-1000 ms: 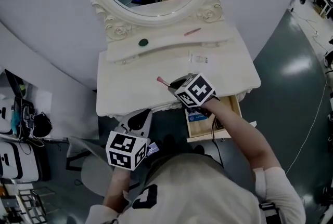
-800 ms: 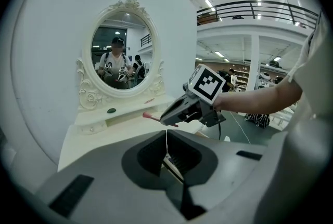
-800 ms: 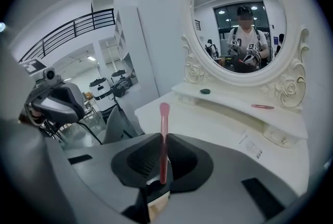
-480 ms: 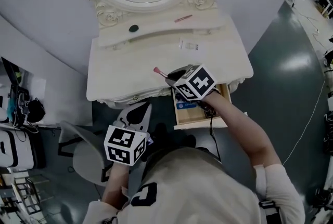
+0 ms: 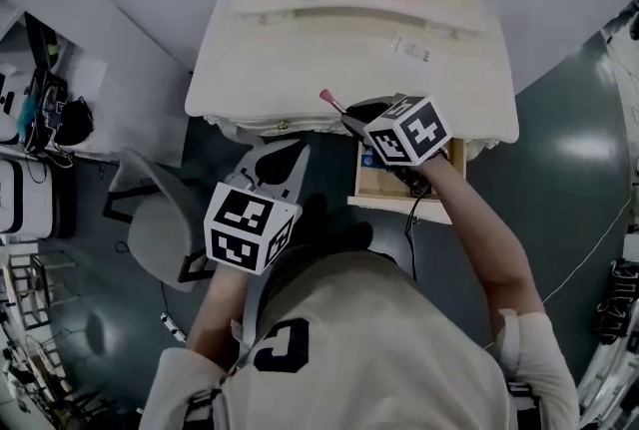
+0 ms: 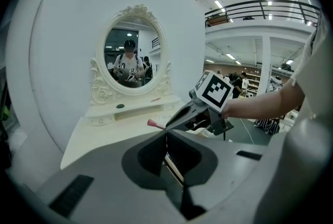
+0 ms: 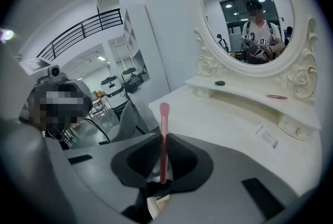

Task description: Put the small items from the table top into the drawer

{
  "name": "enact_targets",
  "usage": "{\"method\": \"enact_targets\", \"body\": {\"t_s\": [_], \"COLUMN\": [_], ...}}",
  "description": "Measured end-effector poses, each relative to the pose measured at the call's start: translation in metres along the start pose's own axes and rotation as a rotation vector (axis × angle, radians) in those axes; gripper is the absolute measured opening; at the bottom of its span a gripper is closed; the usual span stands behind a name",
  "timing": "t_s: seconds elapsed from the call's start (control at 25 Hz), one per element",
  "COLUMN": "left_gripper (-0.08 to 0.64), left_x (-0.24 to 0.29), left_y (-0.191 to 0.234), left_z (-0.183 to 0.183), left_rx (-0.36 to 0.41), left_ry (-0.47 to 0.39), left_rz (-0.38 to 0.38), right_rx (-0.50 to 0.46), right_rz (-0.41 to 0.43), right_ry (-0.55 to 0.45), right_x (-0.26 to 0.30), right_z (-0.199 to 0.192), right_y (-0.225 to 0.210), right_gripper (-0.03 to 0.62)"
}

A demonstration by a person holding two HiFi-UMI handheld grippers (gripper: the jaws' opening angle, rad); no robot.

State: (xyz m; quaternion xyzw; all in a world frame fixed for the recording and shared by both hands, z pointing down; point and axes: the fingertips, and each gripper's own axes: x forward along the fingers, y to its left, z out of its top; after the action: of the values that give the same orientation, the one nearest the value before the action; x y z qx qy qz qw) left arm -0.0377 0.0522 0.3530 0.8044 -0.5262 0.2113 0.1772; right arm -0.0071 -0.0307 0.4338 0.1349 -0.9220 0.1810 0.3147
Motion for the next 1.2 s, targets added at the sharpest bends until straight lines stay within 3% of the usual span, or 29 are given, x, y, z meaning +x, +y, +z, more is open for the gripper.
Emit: {"method": "enact_targets", "body": {"t_s": [0.56, 0.76, 1.0, 1.2], "left_gripper": [0.057, 0.057, 0.057, 0.057], "left_x": [0.002, 0.014, 0.029, 0.034], "left_y": [0.071, 0.085, 0.081, 0.078], "left_z": [-0.011, -0.012, -0.021, -0.027], "left_rx": [-0.051, -0.077, -0.049, 0.009], "left_ry": [-0.036, -0.041, -0.008, 0.028], "left_rz": [-0.147, -0.182, -0.259, -0.28], "right_rx": [0.098, 0.193, 0.293, 0.392], "right_rz": [-0.068, -0.132, -0.2, -0.219], "right_ry": [0.004, -0.007, -0.029, -0.08], "right_x": [0.032, 0.035, 0.021, 0.007], "right_z": [0.026, 0.017, -0.003, -0.016], "right_y": [0.021, 0.015, 0.01, 0.01], "right_gripper": [0.06, 0.06, 0.06, 0.06]}}
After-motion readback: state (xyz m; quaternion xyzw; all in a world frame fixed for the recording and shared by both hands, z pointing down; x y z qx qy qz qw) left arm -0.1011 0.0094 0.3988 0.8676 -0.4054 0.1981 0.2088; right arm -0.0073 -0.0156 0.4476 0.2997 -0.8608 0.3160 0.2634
